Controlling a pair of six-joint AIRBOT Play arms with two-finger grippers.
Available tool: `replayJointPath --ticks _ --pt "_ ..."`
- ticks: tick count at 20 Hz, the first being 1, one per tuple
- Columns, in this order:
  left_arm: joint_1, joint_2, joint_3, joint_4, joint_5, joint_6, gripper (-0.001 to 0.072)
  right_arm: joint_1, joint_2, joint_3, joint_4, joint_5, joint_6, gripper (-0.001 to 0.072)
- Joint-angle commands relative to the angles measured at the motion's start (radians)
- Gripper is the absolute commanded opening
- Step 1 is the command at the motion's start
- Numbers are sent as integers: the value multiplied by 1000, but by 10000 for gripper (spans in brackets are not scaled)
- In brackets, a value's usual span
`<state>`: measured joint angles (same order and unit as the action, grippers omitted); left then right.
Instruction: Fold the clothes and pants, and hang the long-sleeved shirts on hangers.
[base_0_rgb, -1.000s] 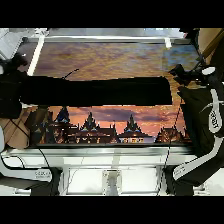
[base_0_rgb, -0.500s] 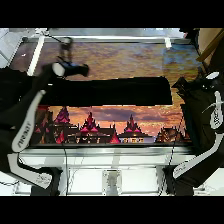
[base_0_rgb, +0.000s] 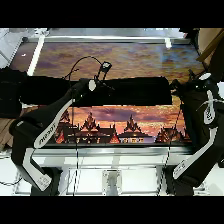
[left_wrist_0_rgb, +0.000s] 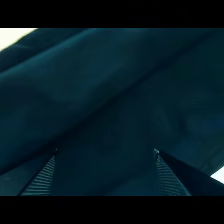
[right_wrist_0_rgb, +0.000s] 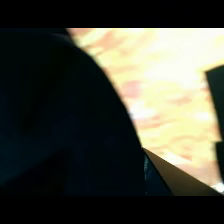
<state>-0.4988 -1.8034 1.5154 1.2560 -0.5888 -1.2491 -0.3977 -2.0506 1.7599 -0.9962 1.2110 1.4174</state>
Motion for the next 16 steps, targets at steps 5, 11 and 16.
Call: replayJointPath --ticks 5,11,16 --pt "-19 -11 0 -1 -3 1 274 33 -15 11 288 35 -140 1" --pt "-39 -59 0 -162 -34 1 20 74 -14 294 530 202 -142 4" --pt "-39 -49 11 -210 -24 0 21 250 23 367 554 132 -98 4"
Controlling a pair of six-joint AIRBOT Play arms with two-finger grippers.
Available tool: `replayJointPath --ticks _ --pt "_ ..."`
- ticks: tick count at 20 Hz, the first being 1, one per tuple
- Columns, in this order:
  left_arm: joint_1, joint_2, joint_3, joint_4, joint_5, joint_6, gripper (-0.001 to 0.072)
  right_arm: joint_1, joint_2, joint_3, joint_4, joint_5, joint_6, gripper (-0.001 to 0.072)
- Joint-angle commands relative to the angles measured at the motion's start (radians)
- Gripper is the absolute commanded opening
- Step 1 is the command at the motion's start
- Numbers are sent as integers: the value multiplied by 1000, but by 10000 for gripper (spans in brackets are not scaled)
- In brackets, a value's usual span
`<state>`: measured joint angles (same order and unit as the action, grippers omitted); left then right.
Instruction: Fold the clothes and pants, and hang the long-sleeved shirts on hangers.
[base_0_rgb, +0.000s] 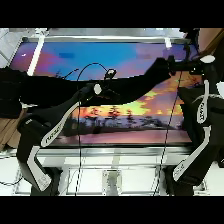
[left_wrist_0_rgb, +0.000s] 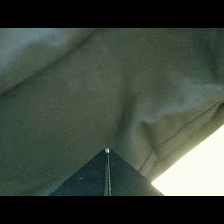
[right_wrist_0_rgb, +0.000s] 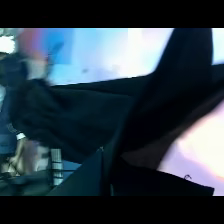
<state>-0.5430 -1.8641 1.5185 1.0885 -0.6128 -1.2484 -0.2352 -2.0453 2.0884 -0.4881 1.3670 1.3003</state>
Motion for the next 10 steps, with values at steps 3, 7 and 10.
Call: replayJointPath --ticks 3,7,10 --pt "93 115 18 34 -11 0 20 220 18 39 40 -50 19 3" --pt "314 302 18 101 -146 -1 20 429 15 6 -67 -248 27 3" --pt "470 411 18 100 -216 -1 20 585 -6 -62 -96 -407 26 2"
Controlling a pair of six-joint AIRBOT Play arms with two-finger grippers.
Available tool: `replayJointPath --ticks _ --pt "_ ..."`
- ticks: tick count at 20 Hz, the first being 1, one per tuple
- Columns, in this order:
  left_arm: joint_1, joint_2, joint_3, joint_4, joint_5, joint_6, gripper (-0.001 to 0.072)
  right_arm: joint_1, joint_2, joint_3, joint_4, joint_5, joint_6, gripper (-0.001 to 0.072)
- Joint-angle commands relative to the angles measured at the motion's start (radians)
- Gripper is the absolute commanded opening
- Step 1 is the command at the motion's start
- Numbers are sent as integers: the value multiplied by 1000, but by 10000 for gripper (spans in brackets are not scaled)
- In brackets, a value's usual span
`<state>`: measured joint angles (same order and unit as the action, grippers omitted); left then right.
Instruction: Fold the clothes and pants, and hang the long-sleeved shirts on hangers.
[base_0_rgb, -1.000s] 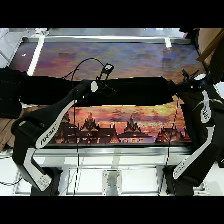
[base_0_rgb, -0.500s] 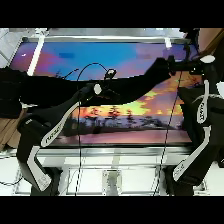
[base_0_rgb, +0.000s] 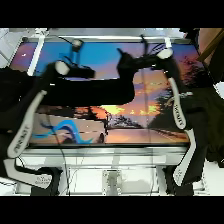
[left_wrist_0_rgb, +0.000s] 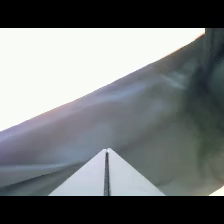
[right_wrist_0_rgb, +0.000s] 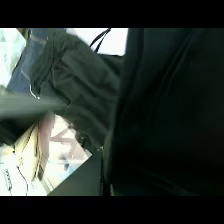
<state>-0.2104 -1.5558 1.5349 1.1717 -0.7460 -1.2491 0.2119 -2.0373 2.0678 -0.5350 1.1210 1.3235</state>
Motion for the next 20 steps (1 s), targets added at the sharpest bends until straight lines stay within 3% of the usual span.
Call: replayJointPath --ticks 1,7,8,10,13,17,20 --pt "178 130 1 17 -102 0 20 187 -38 -40 -51 -208 4 2" --pt "271 180 1 18 -202 1 20 377 -141 -40 7 -448 48 3" --pt "271 179 1 18 -208 1 20 389 -140 -39 20 -452 48 40" --pt "271 179 1 17 -209 1 20 392 -132 -27 59 -407 48 576" --pt "271 180 1 17 -216 0 20 332 -105 -8 40 -248 47 604" --pt "272 180 1 17 -255 1 20 136 -35 -8 -178 59 58 599" --pt "272 180 1 17 -254 1 20 -8 -21 -21 -360 200 142 597"
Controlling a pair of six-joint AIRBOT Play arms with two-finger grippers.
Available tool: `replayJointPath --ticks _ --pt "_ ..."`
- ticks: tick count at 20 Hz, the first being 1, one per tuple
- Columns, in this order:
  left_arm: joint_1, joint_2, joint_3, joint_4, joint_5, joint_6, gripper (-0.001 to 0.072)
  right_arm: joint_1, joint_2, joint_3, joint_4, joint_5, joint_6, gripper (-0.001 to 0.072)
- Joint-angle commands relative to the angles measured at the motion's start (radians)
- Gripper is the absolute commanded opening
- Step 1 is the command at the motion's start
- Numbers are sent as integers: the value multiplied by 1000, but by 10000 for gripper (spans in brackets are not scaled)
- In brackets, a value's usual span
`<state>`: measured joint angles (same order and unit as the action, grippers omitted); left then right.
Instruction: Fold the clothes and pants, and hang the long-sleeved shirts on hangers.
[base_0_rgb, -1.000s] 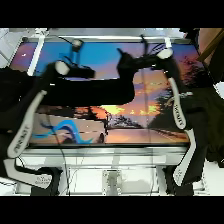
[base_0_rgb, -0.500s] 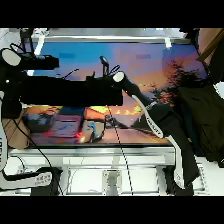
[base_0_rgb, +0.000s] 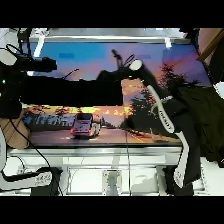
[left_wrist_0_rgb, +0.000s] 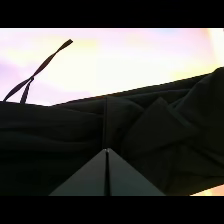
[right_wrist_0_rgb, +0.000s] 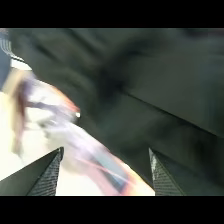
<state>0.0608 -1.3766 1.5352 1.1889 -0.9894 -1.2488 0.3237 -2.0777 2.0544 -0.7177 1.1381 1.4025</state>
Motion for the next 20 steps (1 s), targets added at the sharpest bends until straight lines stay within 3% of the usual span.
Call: replayJointPath --ticks 1,6,10,12,18,19,20 --pt "1 0 0 0 -11 0 20 -150 19 -35 -209 185 95 596" --pt "1 0 0 0 -11 0 20 -163 -35 -95 -221 154 110 597" --pt "1 0 0 0 -11 0 20 -127 -80 -95 -216 39 117 596" --pt "1 0 0 0 -11 0 20 -122 -101 -95 -184 3 131 561" --pt "1 0 0 0 -11 0 20 -82 -129 -93 -83 -13 122 556" --pt "1 0 0 0 -11 0 20 -72 -129 -91 -70 -14 122 474" --pt "1 0 0 0 -11 0 21 -63 -128 -89 -57 -13 122 266"
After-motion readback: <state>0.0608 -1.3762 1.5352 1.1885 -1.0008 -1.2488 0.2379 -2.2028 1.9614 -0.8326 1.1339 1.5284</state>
